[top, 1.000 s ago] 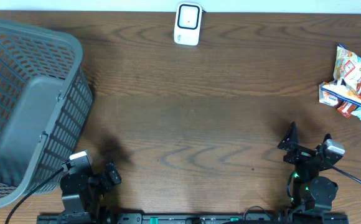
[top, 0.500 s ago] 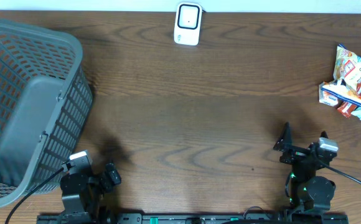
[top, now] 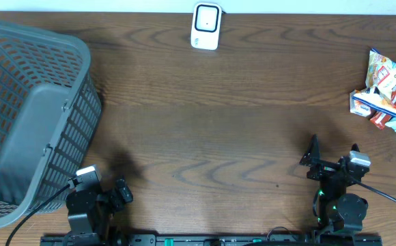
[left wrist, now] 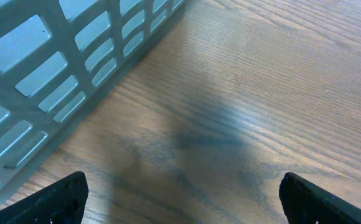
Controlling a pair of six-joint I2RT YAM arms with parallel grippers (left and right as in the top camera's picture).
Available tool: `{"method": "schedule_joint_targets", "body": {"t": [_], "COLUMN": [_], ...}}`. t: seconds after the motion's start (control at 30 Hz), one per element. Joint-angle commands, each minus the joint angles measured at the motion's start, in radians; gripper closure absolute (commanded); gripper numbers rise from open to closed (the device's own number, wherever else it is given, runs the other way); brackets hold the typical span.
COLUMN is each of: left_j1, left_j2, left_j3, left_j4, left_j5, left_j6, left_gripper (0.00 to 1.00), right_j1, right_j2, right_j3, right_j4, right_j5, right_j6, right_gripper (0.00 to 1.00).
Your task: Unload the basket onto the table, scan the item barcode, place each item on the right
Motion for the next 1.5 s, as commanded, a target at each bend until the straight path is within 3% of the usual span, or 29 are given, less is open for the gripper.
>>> {"method": "schedule_joint_targets", "body": {"t": [0.0,0.23,0.4,0.5,0.67,0.8,1.27,1.47], "left_j1": [0.005,0.001,-0.058,-0.111,-0.151,-0.153,-0.153,-0.153], "left_j2": [-0.002,-0.004,-0.003,-0.003,-0.003,-0.004,-0.005,-0.005], "left_j3": [-0.019,-0.019,-0.026,-0.045,-0.153,-0.203,-0.257,-0.257], "left_j4": [-0.043,-0.043,0.032,0.209,0.712,0.885,0.908,0.791], "left_j5": [-0.008,-0.094,-0.023,-0.023,-0.022,-0.027,-0.096,-0.094], "left_j6": [0.02,0.085,0.038,0.029,0.008,0.008,0.014,0.021], "left_gripper": [0.02,0.02,0.02,0.02,0.02,0.02,0.02,0.02], "right_j1": [0.0,0.0,0.0,0.0,0.0,0.0,0.0,0.0], "right_j2": [-0.006,-0.006,-0.006,-0.006,-0.006,-0.006,-0.006,-0.006], "right_j3": [-0.001,-0.001,-0.001,-0.001,-0.001,-0.001,-0.001,-0.001], "right_j4": [-0.005,-0.005,-0.005,-0.004,-0.005,-0.005,-0.005,-0.005], "right_j5": [-0.002,-0.002,-0.002,-0.002,-0.002,-0.002,-0.002,-0.002], "right_j6": [-0.018,-0.018,-0.018,-0.018,-0.018,-0.018,-0.018,-0.018], "right_gripper": [0.01,0.01,0.01,0.01,0.01,0.01,0.01,0.01]}}
